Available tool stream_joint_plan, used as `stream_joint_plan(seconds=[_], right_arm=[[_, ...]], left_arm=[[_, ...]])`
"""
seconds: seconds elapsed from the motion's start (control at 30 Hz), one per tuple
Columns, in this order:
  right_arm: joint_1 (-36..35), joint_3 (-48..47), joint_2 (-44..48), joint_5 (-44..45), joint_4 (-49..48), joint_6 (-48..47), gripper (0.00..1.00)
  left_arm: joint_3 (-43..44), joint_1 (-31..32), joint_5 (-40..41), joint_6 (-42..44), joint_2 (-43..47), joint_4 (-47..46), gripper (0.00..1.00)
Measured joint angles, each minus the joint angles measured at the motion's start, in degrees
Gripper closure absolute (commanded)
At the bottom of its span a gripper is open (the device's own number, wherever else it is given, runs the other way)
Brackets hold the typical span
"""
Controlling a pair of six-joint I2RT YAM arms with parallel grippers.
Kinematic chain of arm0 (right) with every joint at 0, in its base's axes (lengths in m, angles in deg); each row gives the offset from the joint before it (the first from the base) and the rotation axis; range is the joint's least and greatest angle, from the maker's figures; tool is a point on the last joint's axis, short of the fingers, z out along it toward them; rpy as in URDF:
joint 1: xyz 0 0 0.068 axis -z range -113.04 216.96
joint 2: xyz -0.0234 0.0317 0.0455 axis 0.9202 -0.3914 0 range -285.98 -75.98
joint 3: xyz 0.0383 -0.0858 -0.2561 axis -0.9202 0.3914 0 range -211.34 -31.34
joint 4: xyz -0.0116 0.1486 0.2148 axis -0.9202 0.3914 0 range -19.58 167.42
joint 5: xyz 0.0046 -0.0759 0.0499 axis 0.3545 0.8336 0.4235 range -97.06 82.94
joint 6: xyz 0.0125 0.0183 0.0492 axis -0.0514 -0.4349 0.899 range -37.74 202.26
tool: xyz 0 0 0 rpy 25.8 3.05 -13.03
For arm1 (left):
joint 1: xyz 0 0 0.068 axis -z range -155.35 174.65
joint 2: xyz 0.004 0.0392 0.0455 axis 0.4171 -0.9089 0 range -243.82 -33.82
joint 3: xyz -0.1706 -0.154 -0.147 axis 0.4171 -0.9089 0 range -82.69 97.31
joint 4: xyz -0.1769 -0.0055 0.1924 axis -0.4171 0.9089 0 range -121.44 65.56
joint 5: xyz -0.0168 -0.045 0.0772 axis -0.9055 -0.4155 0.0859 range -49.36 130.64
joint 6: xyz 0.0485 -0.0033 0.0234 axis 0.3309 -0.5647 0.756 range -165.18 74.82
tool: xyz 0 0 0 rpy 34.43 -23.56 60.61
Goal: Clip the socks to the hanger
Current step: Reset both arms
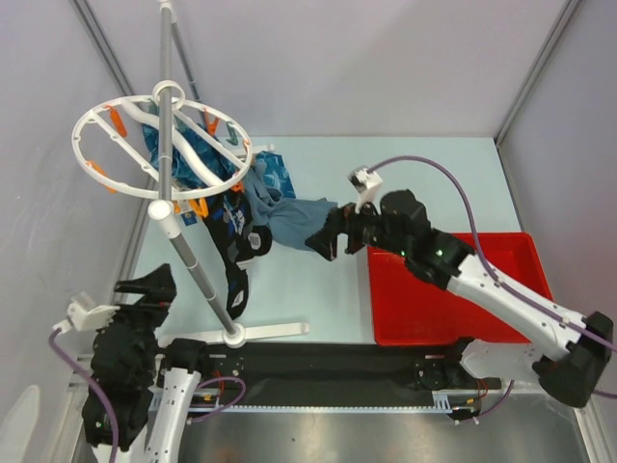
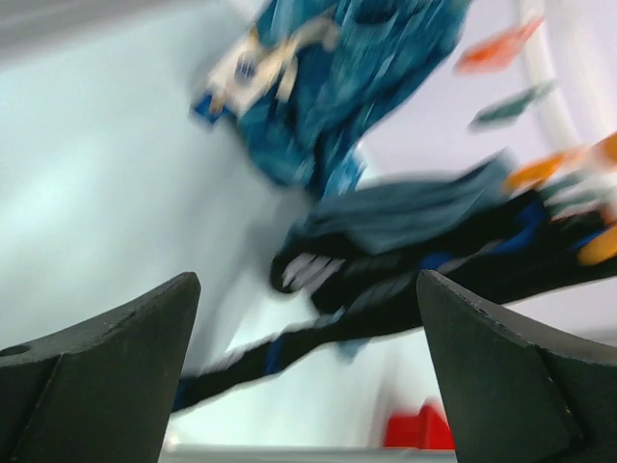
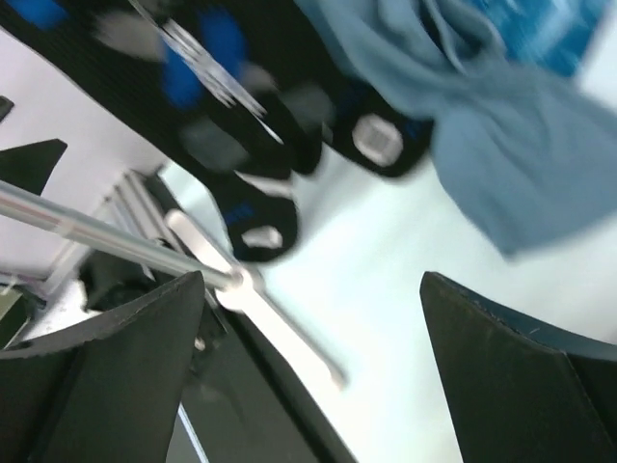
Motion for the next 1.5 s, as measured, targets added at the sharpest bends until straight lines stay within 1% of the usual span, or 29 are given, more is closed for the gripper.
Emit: stream_joint_plan(seconds=[0.07, 0.17, 0.27, 0.37, 0.47, 0.53, 0.63, 0.73, 0.9, 1.03, 1.27, 1.37, 1.5], right_arm=[[0.1, 7.0, 5.2, 3.2, -0.5, 1.9, 0.0], [0.3, 20.0, 15.3, 7.1, -1.2, 5.6, 0.0], [0.3, 30.8, 25.6, 10.1, -1.5, 9.5, 0.0], [0.3, 38.9, 34.8, 11.5, -3.6, 12.7, 0.0], [0.3, 47.3, 44.2, 10.9, -10.2, 14.8, 0.0], [0.3, 52.5, 50.0, 9.7, -15.5, 15.9, 0.0], [0.3, 57.9, 54.9, 7.8, -22.0, 17.4, 0.0], [0.3, 60.2, 56.0, 5.4, -26.6, 18.3, 0.0], [0.3, 61.4, 55.4, 1.2, -33.4, 19.2, 0.0], [0.3, 61.7, 52.6, -1.1, -38.9, 19.4, 0.0], [0.3, 62.2, 46.9, -2.2, -52.3, 21.0, 0.0], [0.4, 62.2, 45.1, -2.1, -58.3, 21.8, 0.0], [0.4, 62.2, 45.2, -1.7, -61.4, 21.8, 0.0]], left_arm=[[-2.8, 0.0, -4.0, 0.2, 0.0, 2.4, 0.01], [-4.0, 0.0, -8.8, 0.9, 0.0, 6.1, 0.0], [-3.6, 0.0, -12.3, 2.3, 0.0, 6.8, 0.0], [-3.3, 0.0, -15.9, 3.5, 0.0, 6.6, 0.0], [-4.3, 0.0, -18.3, 4.7, 0.0, 5.0, 0.0], [-6.5, 0.0, -19.4, 5.4, 0.0, 1.8, 0.0], [-10.9, 0.0, -21.2, 6.3, 0.0, -4.8, 0.01], [-15.0, 0.0, -21.9, 6.3, 0.0, -11.5, 0.01], [-23.1, 0.0, -23.4, 6.3, 0.0, -23.7, 0.0], [-29.3, 0.0, -25.0, 6.6, 0.0, -31.9, 0.0], [-43.8, 0.0, -30.7, 4.5, 0.0, -52.7, 0.01], [-45.9, 0.1, -33.4, 1.9, -0.2, -59.3, 0.0], [-45.9, 0.1, -35.4, -2.0, -0.1, -71.2, 0.01]])
